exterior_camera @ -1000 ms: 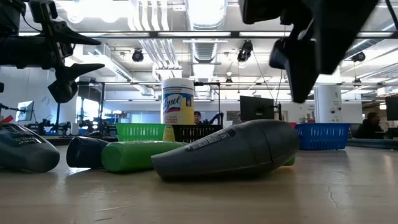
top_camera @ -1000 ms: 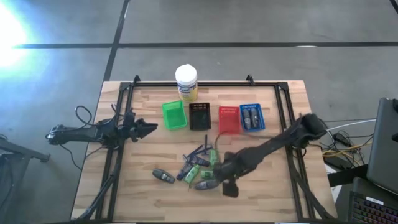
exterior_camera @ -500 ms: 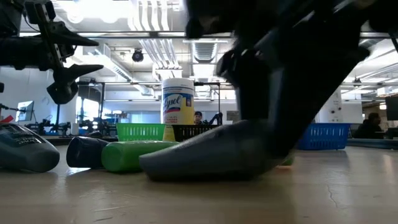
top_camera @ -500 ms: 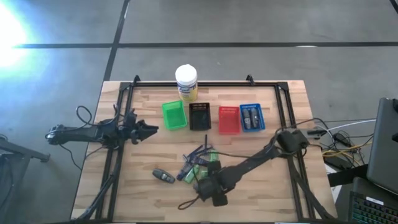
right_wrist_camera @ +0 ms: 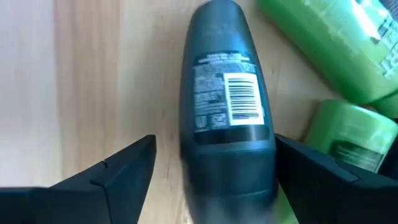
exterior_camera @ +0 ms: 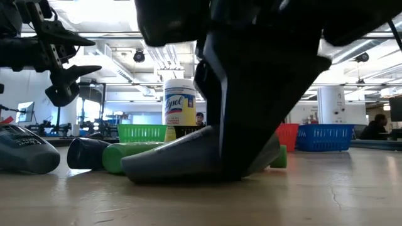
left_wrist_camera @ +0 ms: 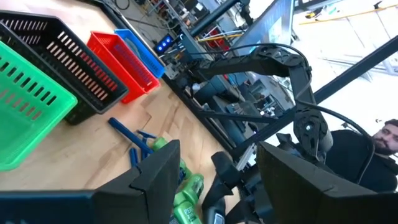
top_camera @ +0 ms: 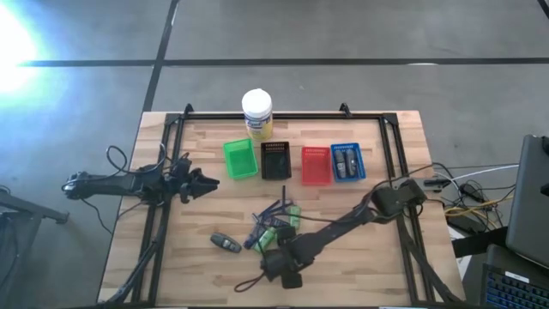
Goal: Pick & Place Travel size toiletries
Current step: Put the black deodorant into the blue bin
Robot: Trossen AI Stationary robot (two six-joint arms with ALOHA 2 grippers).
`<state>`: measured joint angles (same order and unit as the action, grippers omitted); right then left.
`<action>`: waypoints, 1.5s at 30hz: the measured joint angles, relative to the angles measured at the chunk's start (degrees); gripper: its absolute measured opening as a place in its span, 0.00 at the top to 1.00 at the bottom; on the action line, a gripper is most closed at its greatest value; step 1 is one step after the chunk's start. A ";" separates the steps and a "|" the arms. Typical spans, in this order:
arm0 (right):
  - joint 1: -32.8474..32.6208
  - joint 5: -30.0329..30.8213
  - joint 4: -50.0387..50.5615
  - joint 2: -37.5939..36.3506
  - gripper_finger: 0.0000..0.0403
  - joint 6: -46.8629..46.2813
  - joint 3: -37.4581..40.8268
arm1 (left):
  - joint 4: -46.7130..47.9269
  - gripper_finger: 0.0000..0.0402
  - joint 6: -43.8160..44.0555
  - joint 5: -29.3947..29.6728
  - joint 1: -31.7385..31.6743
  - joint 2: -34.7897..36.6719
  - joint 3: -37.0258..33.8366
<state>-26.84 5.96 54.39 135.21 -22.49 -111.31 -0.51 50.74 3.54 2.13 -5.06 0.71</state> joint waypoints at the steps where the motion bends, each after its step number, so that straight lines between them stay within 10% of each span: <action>1: 0.10 -0.18 -0.15 0.40 0.23 -0.10 0.00 | 0.02 0.46 -0.01 0.01 0.00 -0.02 0.00; 9: 0.69 -1.42 2.43 1.06 0.50 -5.16 -1.73 | 0.07 0.46 -5.27 0.03 -0.01 -0.55 -0.02; 22: 4.23 3.44 20.36 -8.04 0.50 -27.78 -5.95 | -0.14 0.46 -13.54 4.09 -0.04 -0.81 -0.07; 35: 22.13 6.36 19.74 -37.66 0.50 -62.53 27.24 | -0.50 0.46 -16.30 6.81 -0.04 -1.11 -0.07; 45: 36.10 5.75 14.40 -52.34 0.50 -63.03 49.82 | -0.52 0.46 -16.30 6.74 -0.04 -1.11 -0.07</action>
<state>9.26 11.70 68.79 82.86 -85.52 -61.49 -1.04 34.44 10.28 2.09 -6.17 0.64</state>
